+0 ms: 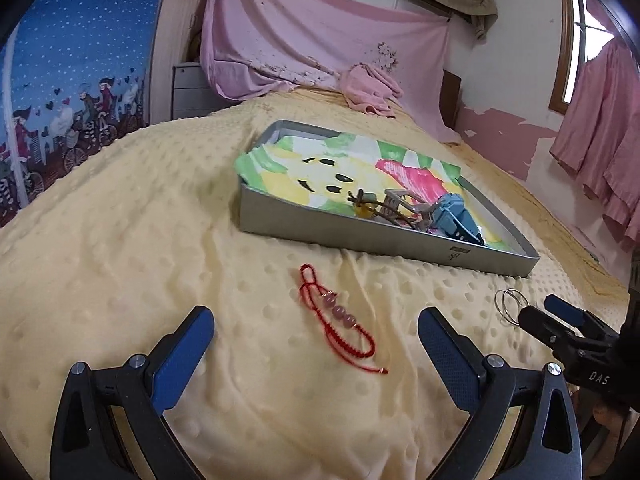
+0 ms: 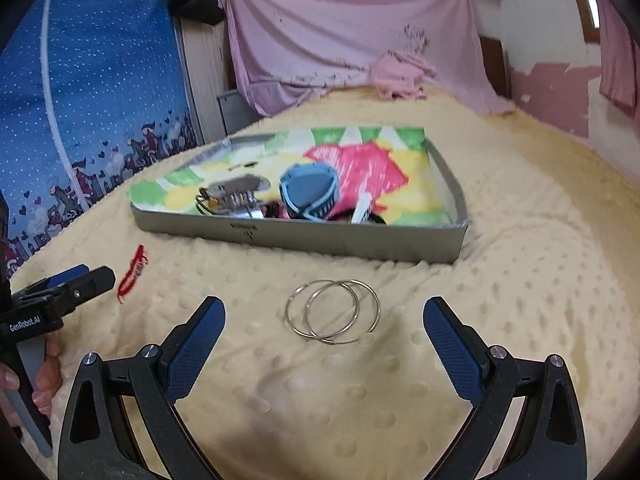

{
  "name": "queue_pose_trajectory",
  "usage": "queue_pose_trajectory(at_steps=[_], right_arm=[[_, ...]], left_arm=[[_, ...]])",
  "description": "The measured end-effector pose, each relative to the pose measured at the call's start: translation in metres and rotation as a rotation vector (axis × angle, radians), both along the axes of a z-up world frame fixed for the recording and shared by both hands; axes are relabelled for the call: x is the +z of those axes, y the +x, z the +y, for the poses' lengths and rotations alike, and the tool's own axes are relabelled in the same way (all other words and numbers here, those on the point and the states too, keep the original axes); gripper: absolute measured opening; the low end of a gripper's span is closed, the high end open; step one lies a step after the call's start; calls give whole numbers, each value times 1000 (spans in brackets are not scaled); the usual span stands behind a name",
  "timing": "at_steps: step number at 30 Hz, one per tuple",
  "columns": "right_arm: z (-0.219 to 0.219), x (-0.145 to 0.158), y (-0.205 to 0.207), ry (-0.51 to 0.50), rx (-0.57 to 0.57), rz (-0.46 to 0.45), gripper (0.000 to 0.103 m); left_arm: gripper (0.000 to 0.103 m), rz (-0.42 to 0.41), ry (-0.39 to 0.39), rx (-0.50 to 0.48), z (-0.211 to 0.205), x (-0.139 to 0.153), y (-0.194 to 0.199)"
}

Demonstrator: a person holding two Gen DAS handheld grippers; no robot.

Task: Organize jewelry
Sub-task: 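Move both tools back from the tray toward the red bracelet and silver hoops, then grasp red beaded bracelet with left tool while right tool grasps silver hoop earrings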

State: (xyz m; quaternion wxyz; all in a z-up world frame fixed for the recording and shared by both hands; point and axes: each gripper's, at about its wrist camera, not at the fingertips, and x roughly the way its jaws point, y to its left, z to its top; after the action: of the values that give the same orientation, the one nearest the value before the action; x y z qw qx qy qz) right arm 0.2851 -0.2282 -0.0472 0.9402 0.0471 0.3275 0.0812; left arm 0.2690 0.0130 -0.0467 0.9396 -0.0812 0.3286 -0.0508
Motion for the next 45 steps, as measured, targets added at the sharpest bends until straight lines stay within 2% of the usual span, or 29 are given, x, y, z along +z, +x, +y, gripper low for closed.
queue_pose_trajectory(at_steps=[6,11,17,24,33,41,45], right_arm=[[1,-9,15,15,10,30,97],[0,-18,23,39,22,61,96],[5,-26,26,59,60,82,81],[12,-28,22,68,106,73,55],[12,-26,18,71,127,63,53],[12,-26,15,67,134,54,53],[12,-26,15,68,135,50,53]], left_arm=[[86,30,8,-38,-9,-7,9],[78,41,-22,-83,-10,-12,10],[62,71,-41,-134,-15,-18,15],[42,56,-97,-125,-7,-19,11],[28,29,-107,-119,-7,-18,5],[19,7,-91,-111,-8,-18,1],[19,-2,-73,-108,-10,-17,-1]])
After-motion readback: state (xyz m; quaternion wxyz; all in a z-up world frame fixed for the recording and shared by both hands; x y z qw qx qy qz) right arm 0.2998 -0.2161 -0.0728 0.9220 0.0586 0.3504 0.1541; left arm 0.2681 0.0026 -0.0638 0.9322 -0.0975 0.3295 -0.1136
